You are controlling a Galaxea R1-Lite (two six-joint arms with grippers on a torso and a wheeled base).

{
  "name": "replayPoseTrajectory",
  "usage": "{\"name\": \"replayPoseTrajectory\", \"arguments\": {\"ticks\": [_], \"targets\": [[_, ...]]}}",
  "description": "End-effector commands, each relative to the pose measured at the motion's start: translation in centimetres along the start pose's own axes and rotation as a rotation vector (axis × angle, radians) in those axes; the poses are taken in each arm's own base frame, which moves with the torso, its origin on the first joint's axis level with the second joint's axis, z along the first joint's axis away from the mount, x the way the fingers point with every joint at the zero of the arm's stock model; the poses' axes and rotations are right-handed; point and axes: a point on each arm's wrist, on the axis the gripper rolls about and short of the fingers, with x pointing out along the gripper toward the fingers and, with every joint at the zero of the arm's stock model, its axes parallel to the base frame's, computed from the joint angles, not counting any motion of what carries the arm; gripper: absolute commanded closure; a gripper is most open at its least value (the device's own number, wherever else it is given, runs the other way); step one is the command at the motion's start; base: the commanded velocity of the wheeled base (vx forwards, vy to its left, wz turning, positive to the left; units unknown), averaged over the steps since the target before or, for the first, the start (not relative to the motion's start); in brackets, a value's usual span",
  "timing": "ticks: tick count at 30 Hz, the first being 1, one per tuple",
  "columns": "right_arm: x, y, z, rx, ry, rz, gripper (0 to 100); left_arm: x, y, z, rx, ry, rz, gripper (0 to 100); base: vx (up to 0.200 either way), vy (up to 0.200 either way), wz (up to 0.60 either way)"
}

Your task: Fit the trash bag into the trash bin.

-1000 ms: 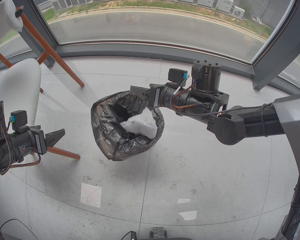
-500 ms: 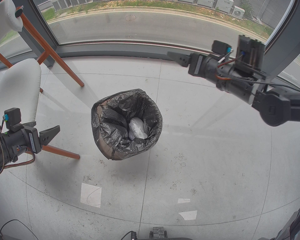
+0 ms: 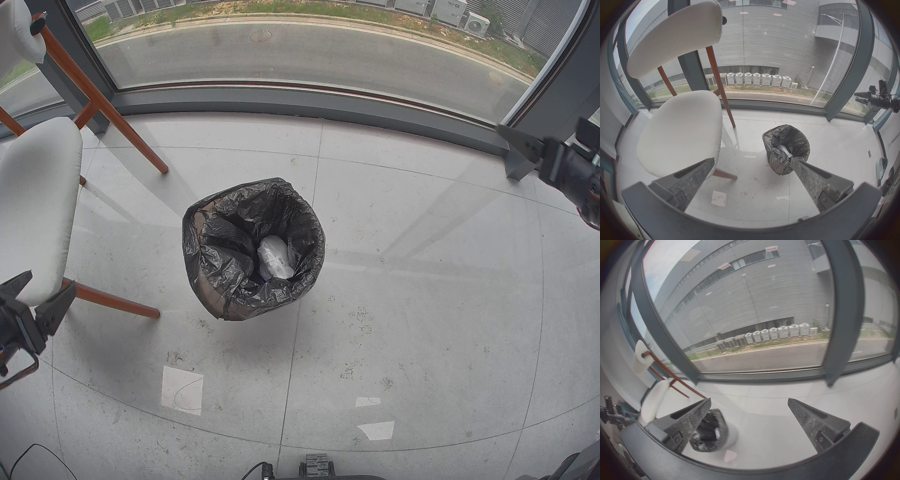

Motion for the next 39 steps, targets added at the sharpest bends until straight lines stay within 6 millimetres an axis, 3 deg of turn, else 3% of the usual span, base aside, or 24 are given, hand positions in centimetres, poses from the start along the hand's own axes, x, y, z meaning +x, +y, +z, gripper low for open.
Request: {"name": "replayPoseTrajectory", "arguments": {"ticks": [1, 5, 8, 13, 16, 18, 20, 26, 27, 28, 32, 39], "targets": [[-9.8, -3.0, -2.2, -0.043, -0.085, -0.147, 0, -5.0, -0.5, -5.0, 0.005, -0.102, 0.011, 0, 0.000, 0.000, 0.00], [-12.9, -3.3, -4.4, -0.051, -0.100, -0.188, 0, -6.2, -0.7, -7.1, 0.001, -0.118, 0.010, 0, 0.000, 0.000, 0.00], [-14.1, -3.6, -5.5, -0.057, -0.103, -0.212, 0, -6.8, -0.7, -8.2, 0.002, -0.130, 0.008, 0, 0.000, 0.000, 0.00], [-16.9, -3.4, -8.4, -0.085, -0.105, -0.190, 0, -8.4, -1.0, -11.5, 0.006, -0.158, -0.057, 0, 0.000, 0.000, 0.00], [-18.1, -3.3, -10.9, -0.152, -0.079, -0.155, 0, -9.6, -1.2, -14.2, 0.014, -0.089, -0.066, 0, 0.000, 0.000, 0.00], [-18.4, -3.3, -11.6, -0.172, -0.072, -0.145, 0, -9.7, -1.2, -14.3, 0.009, -0.056, -0.061, 0, 0.000, 0.000, 0.00], [-19.9, -3.2, -14.2, -0.223, -0.080, -0.128, 0, -9.9, -1.3, -14.3, 0.020, -0.122, -0.013, 0, 0.000, 0.000, 0.00], [-22.2, -3.1, -18.0, -0.223, -0.075, -0.136, 0, -9.9, -1.3, -14.2, 0.022, -0.126, -0.014, 0, 0.000, 0.000, 0.00], [-23.0, -3.2, -19.7, -0.212, -0.004, -0.146, 0, -9.9, -1.3, -14.2, 0.023, -0.125, -0.014, 0, 0.000, 0.000, 0.00], [-22.9, -3.4, -20.2, -0.197, 0.055, -0.166, 0, -10.0, -1.3, -14.2, 0.025, -0.128, -0.014, 0, 0.000, 0.000, 0.00], [-22.6, -3.5, -19.9, -0.161, 0.065, -0.216, 0, -9.9, -1.3, -14.3, 0.025, -0.130, -0.014, 0, 0.000, 0.000, 0.00], [-22.6, -3.6, -20.1, -0.160, 0.085, -0.222, 0, -9.9, -1.2, -14.6, 0.001, -0.089, 0.034, 0, 0.000, 0.200, 0.00]]}}
